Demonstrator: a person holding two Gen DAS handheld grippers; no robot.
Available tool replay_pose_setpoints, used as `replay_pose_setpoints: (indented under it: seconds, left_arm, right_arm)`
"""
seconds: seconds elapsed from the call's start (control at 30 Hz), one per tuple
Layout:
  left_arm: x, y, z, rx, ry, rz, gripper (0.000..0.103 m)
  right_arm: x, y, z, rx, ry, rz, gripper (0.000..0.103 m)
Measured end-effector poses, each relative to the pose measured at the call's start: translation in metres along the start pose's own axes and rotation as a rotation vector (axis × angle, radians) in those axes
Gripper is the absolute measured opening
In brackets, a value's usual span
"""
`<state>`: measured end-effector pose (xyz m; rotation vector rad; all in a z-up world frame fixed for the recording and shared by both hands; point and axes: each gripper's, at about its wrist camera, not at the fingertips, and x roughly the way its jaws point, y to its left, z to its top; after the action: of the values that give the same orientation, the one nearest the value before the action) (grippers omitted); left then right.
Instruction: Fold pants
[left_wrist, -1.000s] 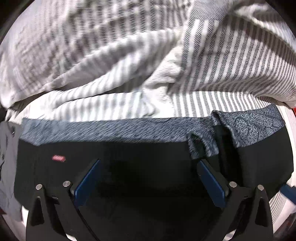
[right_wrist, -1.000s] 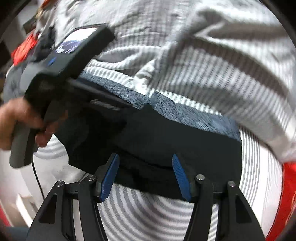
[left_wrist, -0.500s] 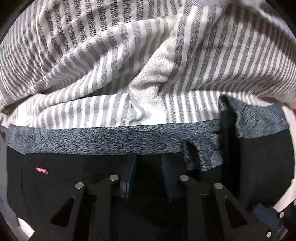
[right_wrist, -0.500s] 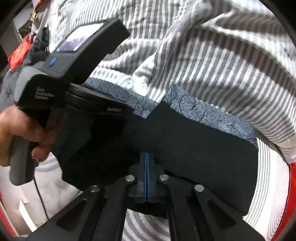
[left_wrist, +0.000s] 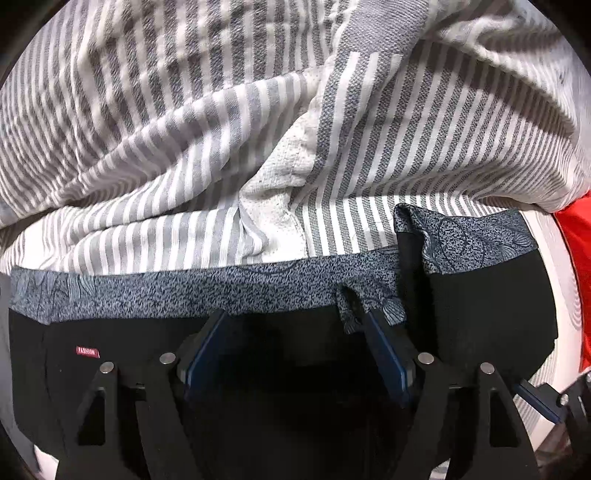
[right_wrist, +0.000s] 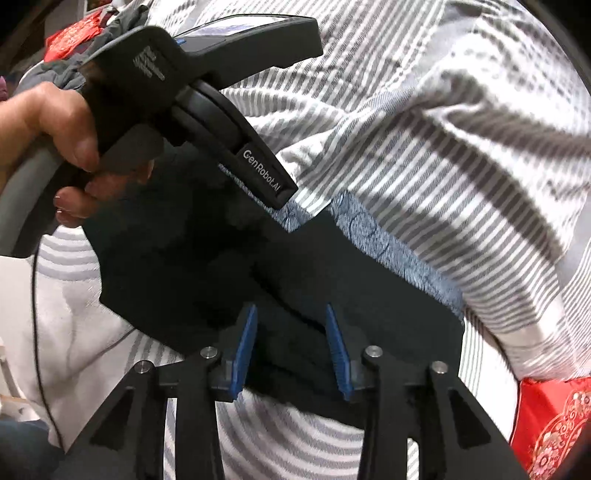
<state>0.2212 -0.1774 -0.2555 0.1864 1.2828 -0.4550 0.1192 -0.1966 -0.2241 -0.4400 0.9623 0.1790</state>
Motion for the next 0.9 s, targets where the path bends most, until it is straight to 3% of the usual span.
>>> replay_pose_setpoints:
  seconds: [0.47,0.5,0.57,0.63,0.8,0.9]
  left_arm:
    - [-0.021,0.048,-0.029,-0.05,0.011,0.039,0.075]
    - [-0.022,0.05,-0.03,-0.053,0.012,0.041,0.075]
    - [-0.022,0.053,-0.034,-0.063,0.015,0.048,0.075]
    - [-0.026,0.055,-0.035,-0.07,0.014,0.048,0.075]
    - [-0.042,0.057,-0.034,-0.066,-0.004,0.043,0.075]
    - [-0.048,0.055,-0.032,-0.062,-0.014,0.038,0.075]
  right_arm:
    - [0.048,0.027,0.015,-0.16,-0.001,-0.131,0.042]
    - [0.051,0.025,0.018,-0.154,0.01,-0.128,0.041]
    - [0.054,0.016,0.024,-0.097,0.036,-0.071,0.016]
    - [0.053,0.009,0.029,-0.064,0.036,-0.044,0.011]
    - [0.015,0.002,0.03,-0.038,-0.016,0.045,0.011]
    - [0.001,0.014,0.017,-0.069,-0.001,0.069,0.011]
